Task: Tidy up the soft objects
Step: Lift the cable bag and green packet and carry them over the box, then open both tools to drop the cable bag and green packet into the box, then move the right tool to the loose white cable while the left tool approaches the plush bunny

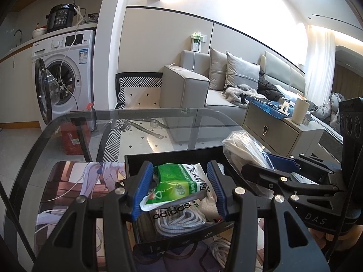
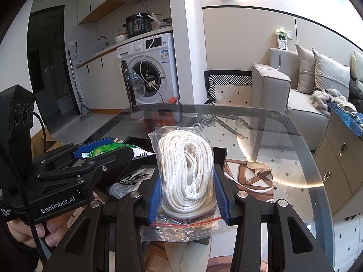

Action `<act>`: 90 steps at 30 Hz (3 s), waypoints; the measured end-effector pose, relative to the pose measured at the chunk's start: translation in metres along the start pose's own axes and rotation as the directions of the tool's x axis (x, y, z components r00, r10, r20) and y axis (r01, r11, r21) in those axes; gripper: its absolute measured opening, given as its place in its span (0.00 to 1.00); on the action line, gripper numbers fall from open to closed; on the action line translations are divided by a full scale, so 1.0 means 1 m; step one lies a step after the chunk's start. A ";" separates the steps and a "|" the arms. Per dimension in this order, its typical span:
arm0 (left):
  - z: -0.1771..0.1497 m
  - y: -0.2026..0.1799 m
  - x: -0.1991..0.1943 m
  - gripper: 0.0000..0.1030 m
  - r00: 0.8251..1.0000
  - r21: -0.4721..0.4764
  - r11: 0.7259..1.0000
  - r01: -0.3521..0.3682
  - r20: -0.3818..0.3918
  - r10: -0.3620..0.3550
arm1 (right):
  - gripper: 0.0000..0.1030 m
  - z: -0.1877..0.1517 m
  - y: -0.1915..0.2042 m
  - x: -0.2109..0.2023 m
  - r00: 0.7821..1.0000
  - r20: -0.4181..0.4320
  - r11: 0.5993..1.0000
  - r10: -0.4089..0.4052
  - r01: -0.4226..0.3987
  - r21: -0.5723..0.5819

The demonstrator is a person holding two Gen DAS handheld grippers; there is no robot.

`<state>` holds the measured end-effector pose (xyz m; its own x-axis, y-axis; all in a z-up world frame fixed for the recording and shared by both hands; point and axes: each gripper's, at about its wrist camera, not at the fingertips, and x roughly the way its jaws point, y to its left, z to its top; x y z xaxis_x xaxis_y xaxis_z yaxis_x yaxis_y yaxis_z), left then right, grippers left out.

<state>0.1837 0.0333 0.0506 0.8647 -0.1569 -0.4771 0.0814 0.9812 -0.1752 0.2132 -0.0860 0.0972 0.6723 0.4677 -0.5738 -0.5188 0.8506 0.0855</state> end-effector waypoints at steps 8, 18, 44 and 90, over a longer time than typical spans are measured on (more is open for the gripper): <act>-0.001 0.002 0.011 0.48 1.000 0.003 1.000 -0.004 -0.028 0.004 | 0.41 0.001 -0.004 0.013 1.000 -0.023 1.000 0.018 -0.017 0.010; -0.001 0.003 0.016 0.48 0.999 0.004 1.000 -0.005 -0.043 0.006 | 0.41 0.003 -0.002 0.023 0.999 -0.040 1.000 0.012 -0.012 -0.012; -0.005 0.009 0.027 0.48 0.997 -0.005 1.000 -0.013 -0.077 0.012 | 0.42 0.005 -0.004 0.040 0.997 -0.060 0.998 0.055 -0.056 -0.014; -0.058 0.016 -0.066 1.00 0.989 0.069 0.997 -0.043 -0.137 0.052 | 0.99 -0.084 0.016 -0.053 0.984 -0.164 0.997 0.076 -0.074 0.020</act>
<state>0.0991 0.0528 0.0299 0.7915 -0.1193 -0.5993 0.0779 0.9925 -0.0947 0.1250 -0.1174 0.0605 0.5352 0.4857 -0.6911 -0.5566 0.8182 0.1440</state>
